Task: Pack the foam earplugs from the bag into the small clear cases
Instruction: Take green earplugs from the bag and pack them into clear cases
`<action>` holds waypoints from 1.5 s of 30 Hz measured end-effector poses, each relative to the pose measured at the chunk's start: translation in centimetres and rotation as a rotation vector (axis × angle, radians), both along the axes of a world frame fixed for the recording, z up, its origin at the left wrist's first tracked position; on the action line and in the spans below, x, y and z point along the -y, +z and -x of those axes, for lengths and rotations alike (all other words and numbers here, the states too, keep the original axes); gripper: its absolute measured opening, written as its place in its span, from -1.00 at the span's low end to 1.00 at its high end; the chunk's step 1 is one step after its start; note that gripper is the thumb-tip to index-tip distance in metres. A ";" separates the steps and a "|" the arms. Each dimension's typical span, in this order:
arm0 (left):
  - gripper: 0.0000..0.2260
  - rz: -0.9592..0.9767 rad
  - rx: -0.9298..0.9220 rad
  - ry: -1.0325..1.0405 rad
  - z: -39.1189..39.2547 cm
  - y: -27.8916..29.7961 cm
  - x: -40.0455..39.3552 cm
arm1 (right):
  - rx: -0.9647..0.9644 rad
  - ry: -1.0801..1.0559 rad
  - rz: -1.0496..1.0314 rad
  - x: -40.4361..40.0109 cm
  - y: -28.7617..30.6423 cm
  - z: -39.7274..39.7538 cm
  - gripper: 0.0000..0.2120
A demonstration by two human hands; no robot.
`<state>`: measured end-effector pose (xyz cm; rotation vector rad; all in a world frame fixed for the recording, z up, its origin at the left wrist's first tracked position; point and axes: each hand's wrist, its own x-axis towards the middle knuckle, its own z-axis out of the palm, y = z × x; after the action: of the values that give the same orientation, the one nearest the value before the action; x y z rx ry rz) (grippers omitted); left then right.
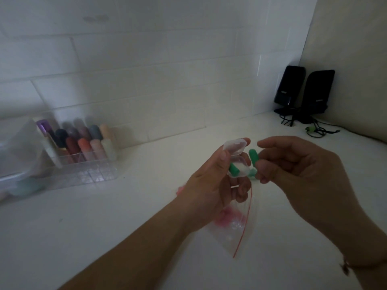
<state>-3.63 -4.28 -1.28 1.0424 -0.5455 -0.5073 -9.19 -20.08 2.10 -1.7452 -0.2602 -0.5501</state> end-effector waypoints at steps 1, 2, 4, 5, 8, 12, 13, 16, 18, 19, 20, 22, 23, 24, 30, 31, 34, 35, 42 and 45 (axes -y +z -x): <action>-0.66 0.003 -0.001 -0.009 0.1 0.0 0.0 | 0.023 -0.038 0.097 -0.1 -0.2 0.0 -0.78; -0.66 0.006 0.002 -0.013 0.2 0.0 0.1 | 0.049 -0.074 0.186 -0.1 -0.5 0.0 -0.82; -0.68 0.018 0.016 -0.019 0.3 0.0 0.1 | 0.114 -0.140 0.325 -0.2 -0.8 -0.1 -0.85; -0.68 0.021 0.019 -0.025 0.3 0.0 0.1 | 0.152 -0.163 0.382 -0.3 -0.9 -0.1 -0.85; -0.69 0.030 0.025 -0.052 0.5 0.0 0.2 | 0.229 -0.165 0.505 -0.4 -1.3 -0.3 -0.92; -0.67 0.063 -0.030 -0.071 0.5 0.2 0.2 | 0.233 -0.131 0.546 -0.5 -1.5 -0.4 -0.87; -0.64 0.077 -0.065 -0.083 0.4 0.3 0.2 | 0.231 -0.122 0.536 -0.4 -1.4 -0.3 -0.87; -0.57 0.144 -0.209 -0.111 0.0 0.6 0.0 | 0.244 -0.187 0.467 -0.4 -0.8 0.1 -0.94; -0.63 0.172 -0.221 -0.070 -0.4 0.6 -0.2 | 0.213 -0.253 0.394 -0.3 -0.4 0.2 -0.95; -0.66 0.164 -0.206 -0.039 -0.4 0.6 -0.3 | 0.175 -0.262 0.345 -0.3 -0.3 0.2 -0.93; -0.64 0.121 -0.179 -0.005 -0.4 0.6 -0.2 | 0.127 -0.261 0.303 -0.2 -0.4 0.1 -0.93; -0.54 -0.041 -0.043 0.077 -0.2 0.5 -0.1 | 0.032 -0.245 0.315 0.0 -0.5 -0.2 -0.89; -0.49 -0.146 0.092 0.130 0.0 0.4 -0.1 | -0.007 -0.233 0.354 0.0 -0.7 -0.3 -0.83; -0.45 -0.255 0.258 0.179 0.3 0.2 -0.1 | -0.040 -0.215 0.395 0.1 -0.8 -0.3 -0.79; -0.44 -0.403 0.806 0.263 1.2 -0.5 -0.4 | -0.106 -0.094 0.449 -0.6 -0.9 0.1 -0.79; -0.45 -0.385 0.817 0.260 1.3 -0.4 -0.4 | -0.123 -0.078 0.424 -0.7 -0.7 0.2 -0.79; -0.56 -0.344 0.816 0.297 1.1 -0.2 -0.1 | -0.151 -0.128 0.369 -0.3 -0.2 -0.1 -0.86; -0.59 -0.388 0.863 0.374 0.8 -0.3 -0.1 | -0.149 -0.181 0.356 0.1 -0.1 -0.3 -0.90; -0.63 -0.783 1.110 0.680 0.1 0.1 0.5 | -0.214 -0.202 0.414 1.5 -0.9 -1.1 -0.84; -0.65 -0.949 1.037 0.571 -0.5 2.4 1.4 | -0.112 -0.484 0.250 4.2 -0.2 -2.1 -0.78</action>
<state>-3.16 -5.68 1.12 2.3061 -0.8804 0.4089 -7.10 -24.30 1.88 -2.0880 0.1886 -0.7888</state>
